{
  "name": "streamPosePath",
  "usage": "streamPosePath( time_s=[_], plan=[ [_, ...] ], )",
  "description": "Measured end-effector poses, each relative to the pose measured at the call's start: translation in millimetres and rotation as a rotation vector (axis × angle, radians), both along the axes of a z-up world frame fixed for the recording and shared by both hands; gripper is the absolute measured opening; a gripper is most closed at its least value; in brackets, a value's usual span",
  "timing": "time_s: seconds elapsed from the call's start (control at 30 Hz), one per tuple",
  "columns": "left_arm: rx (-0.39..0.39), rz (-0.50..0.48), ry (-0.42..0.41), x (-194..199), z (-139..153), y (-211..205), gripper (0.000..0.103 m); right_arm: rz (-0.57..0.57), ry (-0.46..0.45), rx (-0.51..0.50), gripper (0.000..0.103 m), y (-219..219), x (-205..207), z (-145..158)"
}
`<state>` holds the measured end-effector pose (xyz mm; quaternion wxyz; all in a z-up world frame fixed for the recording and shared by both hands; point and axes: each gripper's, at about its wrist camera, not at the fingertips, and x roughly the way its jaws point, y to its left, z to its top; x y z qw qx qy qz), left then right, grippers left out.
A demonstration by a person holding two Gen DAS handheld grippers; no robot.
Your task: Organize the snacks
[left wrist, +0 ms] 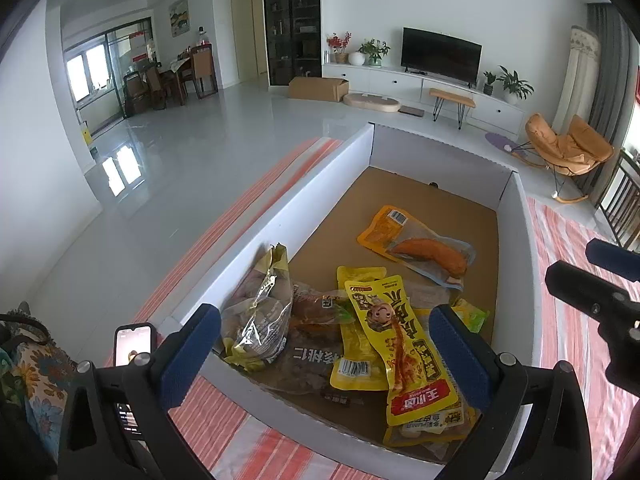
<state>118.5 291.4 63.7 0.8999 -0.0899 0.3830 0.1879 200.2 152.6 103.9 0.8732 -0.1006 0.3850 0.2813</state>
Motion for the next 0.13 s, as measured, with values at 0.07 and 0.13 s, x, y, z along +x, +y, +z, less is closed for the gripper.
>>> streamPosePath(
  time_s=[0.07, 0.13],
  plan=[
    [-0.006, 0.002, -0.006, -1.7, -2.0, 0.2, 0.103, -0.001, 0.005, -0.006, 0.075, 0.7, 1.0, -3.6],
    [0.008, 0.004, -0.004, -2.1, -2.7, -1.9, 0.103, -0.003, 0.010, -0.008, 0.075, 0.7, 2.0, -6.9]
  ],
)
